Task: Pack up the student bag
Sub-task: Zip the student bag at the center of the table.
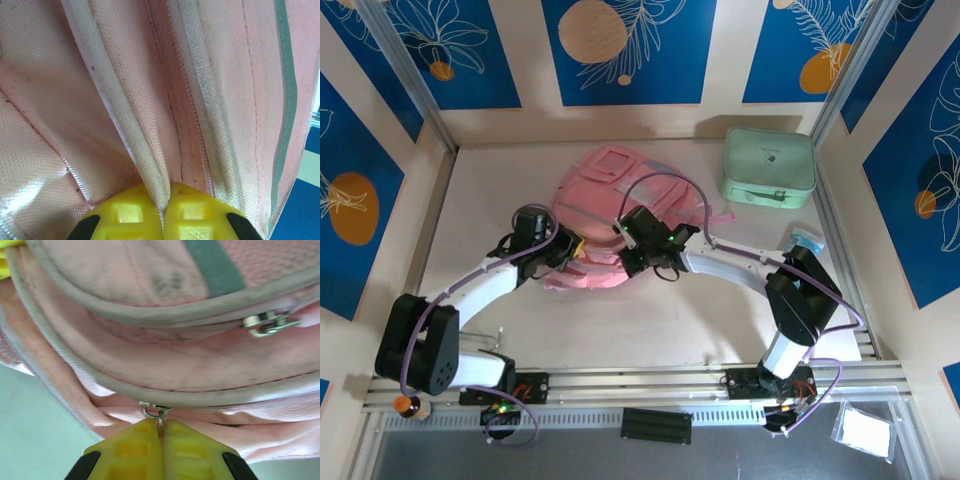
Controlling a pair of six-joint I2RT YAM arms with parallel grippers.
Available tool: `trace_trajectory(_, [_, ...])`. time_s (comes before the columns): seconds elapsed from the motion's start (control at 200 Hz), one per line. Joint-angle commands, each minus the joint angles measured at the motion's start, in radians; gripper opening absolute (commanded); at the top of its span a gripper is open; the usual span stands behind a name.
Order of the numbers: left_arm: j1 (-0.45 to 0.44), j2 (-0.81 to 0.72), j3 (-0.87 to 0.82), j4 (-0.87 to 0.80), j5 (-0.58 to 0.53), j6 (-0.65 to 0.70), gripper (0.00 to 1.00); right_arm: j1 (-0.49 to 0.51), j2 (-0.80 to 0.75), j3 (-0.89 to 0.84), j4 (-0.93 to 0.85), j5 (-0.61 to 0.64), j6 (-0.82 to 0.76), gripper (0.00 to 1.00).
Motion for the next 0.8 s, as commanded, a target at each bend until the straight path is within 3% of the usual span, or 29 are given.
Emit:
trace_trajectory(0.0, [0.024, -0.018, 0.035, -0.042, -0.052, 0.059, 0.0, -0.043, -0.039, -0.001, -0.034, 0.011, -0.077, 0.04])
trace_trajectory(0.16, [0.028, -0.026, 0.033, -0.083, -0.038, 0.093, 0.0, -0.139, -0.019, 0.032, -0.035, -0.076, -0.117, 0.04])
trace_trajectory(0.36, [0.031, -0.047, 0.026, -0.114, -0.031, 0.129, 0.0, -0.257, 0.022, 0.092, -0.064, -0.059, -0.095, 0.05])
trace_trajectory(0.58, [0.031, -0.048, 0.022, -0.109, -0.014, 0.147, 0.0, -0.379, 0.111, 0.216, -0.146, -0.028, 0.033, 0.24])
trace_trajectory(0.695, [0.031, -0.04, 0.024, -0.11, -0.007, 0.146, 0.0, -0.39, 0.141, 0.277, -0.2, 0.039, 0.094, 0.34])
trace_trajectory(0.795, [0.029, -0.035, 0.028, -0.104, 0.003, 0.148, 0.0, -0.388, 0.099, 0.262, -0.185, 0.022, 0.137, 0.39])
